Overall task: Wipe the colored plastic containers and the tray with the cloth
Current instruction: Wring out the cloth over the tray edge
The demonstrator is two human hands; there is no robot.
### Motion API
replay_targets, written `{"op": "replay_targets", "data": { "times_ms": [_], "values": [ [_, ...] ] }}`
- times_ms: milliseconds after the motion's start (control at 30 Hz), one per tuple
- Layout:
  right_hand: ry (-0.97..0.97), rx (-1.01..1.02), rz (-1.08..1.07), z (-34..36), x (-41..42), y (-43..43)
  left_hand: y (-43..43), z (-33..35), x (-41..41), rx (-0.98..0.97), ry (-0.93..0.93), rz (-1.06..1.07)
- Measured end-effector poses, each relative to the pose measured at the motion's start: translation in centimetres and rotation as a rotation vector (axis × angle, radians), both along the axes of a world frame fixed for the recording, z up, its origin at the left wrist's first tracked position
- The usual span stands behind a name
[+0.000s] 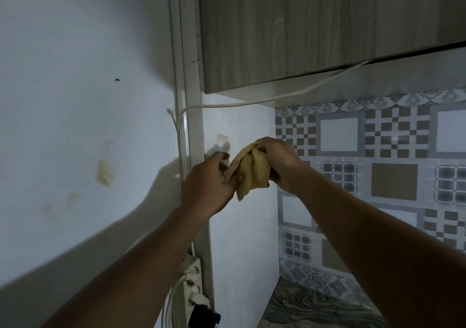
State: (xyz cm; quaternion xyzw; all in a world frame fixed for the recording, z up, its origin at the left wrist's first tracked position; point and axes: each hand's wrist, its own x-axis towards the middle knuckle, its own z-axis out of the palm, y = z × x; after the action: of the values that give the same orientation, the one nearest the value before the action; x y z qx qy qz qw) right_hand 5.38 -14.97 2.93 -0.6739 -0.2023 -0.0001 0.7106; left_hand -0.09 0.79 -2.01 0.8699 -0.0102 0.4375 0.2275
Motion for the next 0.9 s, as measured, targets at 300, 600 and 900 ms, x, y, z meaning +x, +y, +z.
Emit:
{"op": "replay_targets", "data": {
  "times_ms": [300,600,900],
  "values": [
    [0.158,-0.131,-0.054,-1.0,0.3,-6.9,-3.4,-0.2,0.7,-0.441,0.363,-0.489],
    [0.386,-0.167,0.018,-9.0,-0.6,-18.9,-11.9,-6.3,3.5,-0.761,0.656,-0.586],
    [0.415,-0.072,-0.477,-16.3,-4.4,-28.6,-23.6,-13.5,3.3,-0.714,0.889,-0.589]
  ]
}}
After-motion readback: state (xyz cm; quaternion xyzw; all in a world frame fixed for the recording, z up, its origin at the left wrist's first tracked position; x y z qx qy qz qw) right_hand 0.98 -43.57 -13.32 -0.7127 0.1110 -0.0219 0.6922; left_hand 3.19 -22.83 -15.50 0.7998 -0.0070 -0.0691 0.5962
